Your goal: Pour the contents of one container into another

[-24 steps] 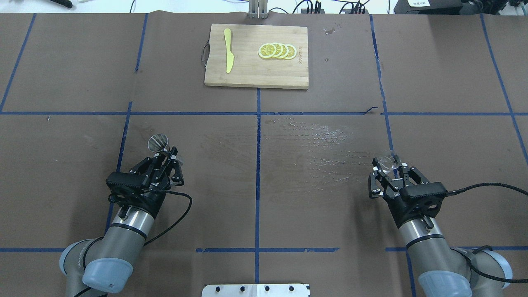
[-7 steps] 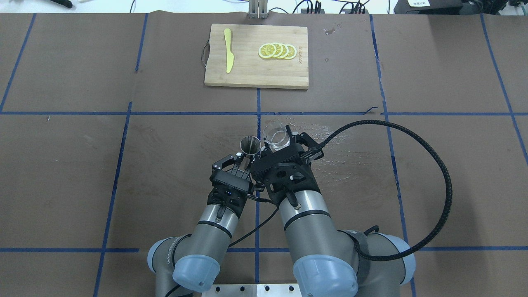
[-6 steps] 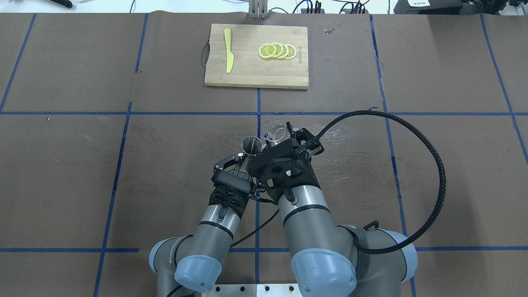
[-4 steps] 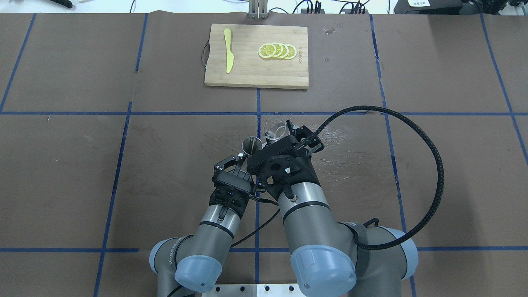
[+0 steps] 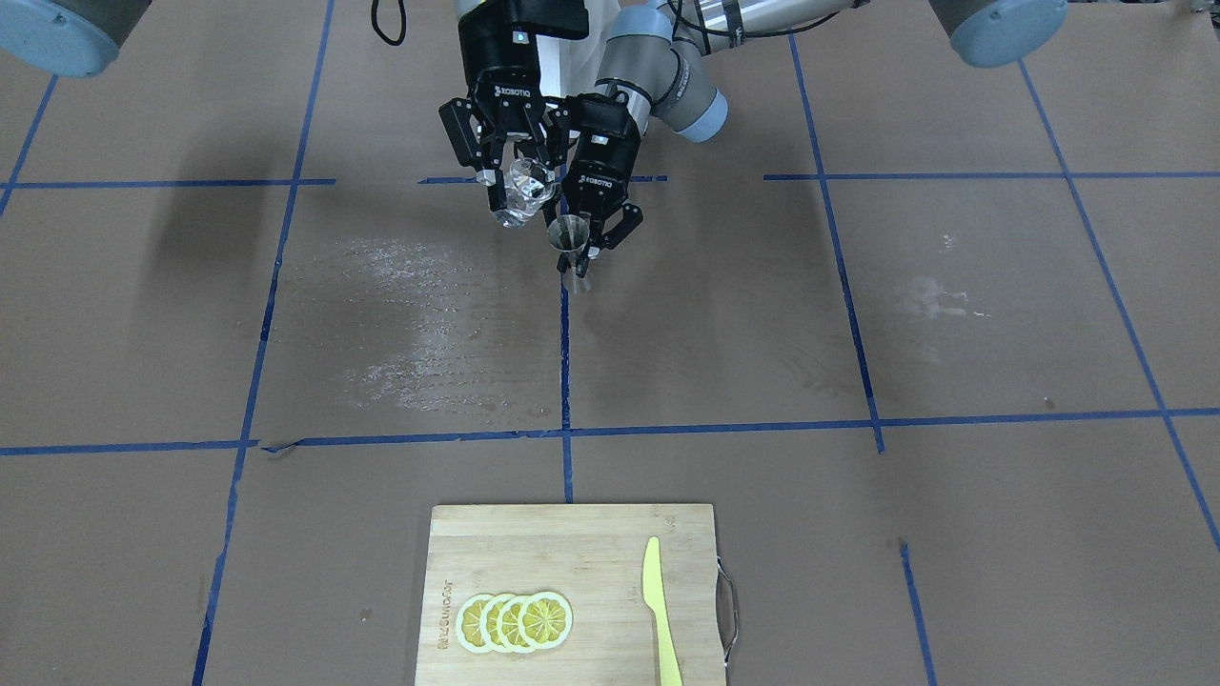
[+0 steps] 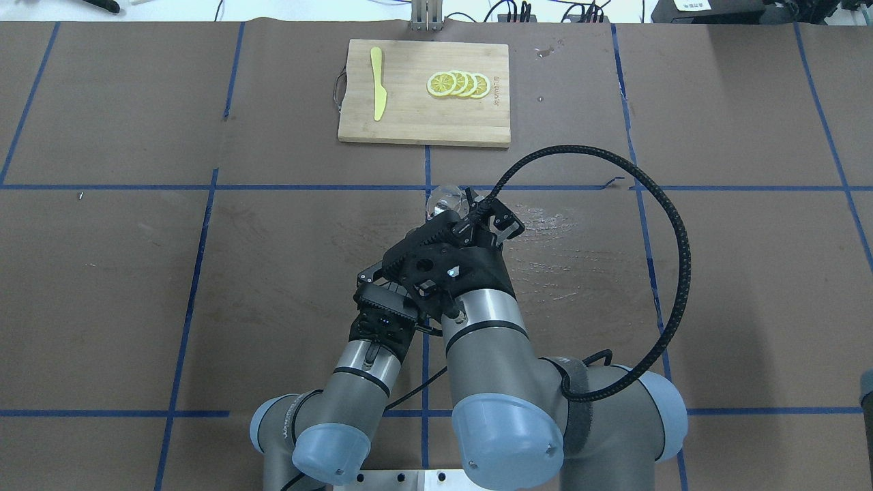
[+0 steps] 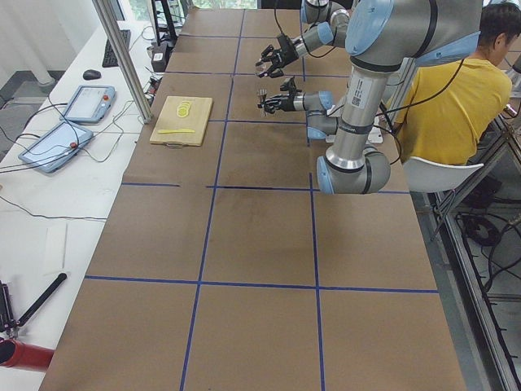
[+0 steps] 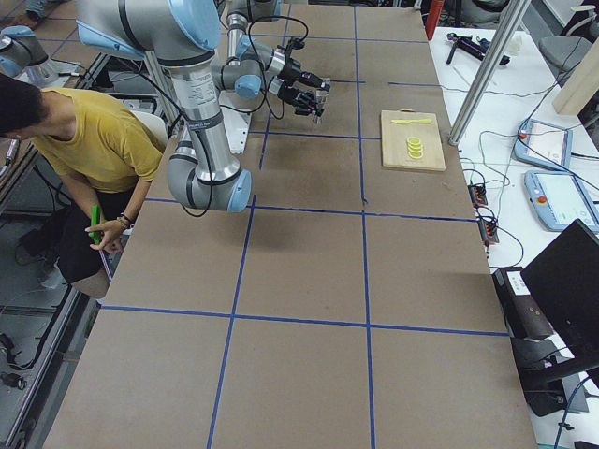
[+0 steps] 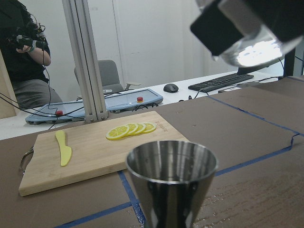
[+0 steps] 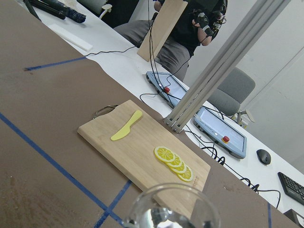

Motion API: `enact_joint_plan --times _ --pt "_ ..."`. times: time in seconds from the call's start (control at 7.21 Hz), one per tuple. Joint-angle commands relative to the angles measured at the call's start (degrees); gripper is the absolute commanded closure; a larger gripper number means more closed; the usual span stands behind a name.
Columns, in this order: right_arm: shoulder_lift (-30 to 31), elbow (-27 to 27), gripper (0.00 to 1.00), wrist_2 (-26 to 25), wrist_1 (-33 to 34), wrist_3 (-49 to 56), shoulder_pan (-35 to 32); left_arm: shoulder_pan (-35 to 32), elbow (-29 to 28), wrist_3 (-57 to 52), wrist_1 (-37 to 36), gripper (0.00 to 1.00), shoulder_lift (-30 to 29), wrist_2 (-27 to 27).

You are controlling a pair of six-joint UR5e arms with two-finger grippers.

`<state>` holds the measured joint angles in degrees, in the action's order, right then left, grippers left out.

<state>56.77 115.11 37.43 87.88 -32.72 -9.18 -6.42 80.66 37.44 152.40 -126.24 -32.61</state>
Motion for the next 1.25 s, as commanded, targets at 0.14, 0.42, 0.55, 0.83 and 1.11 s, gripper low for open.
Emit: enact_joint_plan --times 0.14,0.42,0.55,0.83,1.11 --pt "-0.35 0.9 0.96 1.32 4.13 6.69 0.13 0.0 -0.07 0.0 0.0 1.0 -0.41 0.0" --pt "-0.78 1.87 0.96 1.41 6.6 10.3 0.13 0.0 -0.15 0.0 0.0 1.0 -0.5 0.0" --pt "-0.79 1.87 0.96 1.41 6.69 11.36 0.13 0.0 -0.07 0.0 0.0 1.0 -0.5 0.0" --pt "-1.05 1.87 0.96 1.41 8.17 13.72 0.13 0.0 -0.07 0.0 0.0 1.0 -0.5 0.0" --pt "-2.98 1.87 0.96 1.33 11.51 14.35 0.04 0.0 -0.07 0.0 0.0 1.0 -0.5 0.0"
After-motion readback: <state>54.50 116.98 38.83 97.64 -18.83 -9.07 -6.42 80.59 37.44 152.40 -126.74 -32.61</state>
